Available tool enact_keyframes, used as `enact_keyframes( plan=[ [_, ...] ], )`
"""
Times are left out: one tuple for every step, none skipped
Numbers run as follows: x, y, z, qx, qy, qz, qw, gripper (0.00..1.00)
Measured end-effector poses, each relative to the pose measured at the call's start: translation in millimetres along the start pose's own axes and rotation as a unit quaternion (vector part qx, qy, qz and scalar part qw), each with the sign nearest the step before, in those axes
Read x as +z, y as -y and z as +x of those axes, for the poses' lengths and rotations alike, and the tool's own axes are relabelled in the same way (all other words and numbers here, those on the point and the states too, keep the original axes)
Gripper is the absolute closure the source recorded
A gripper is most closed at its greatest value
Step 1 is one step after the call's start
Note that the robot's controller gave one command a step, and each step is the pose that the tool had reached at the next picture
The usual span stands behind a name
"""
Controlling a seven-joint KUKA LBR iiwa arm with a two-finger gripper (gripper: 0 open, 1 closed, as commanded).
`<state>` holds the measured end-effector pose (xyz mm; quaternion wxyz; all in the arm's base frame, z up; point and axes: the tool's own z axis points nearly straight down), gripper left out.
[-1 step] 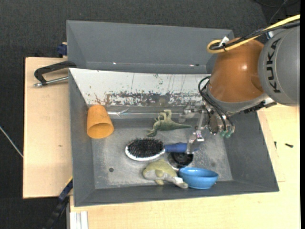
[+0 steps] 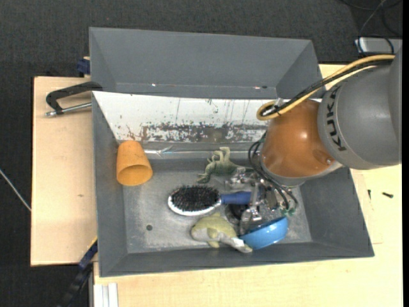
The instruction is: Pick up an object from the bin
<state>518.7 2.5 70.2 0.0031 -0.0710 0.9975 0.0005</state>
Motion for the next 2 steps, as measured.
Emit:
enact_keyframes(
  plan=[
    [-5, 0, -3.4, 0.000, 0.0051, 0.000, 1.0000, 1.00],
    [-179, -28, -1.1, -0.066, 0.0031, 0.001, 0.9978, 1.00]
  ],
)
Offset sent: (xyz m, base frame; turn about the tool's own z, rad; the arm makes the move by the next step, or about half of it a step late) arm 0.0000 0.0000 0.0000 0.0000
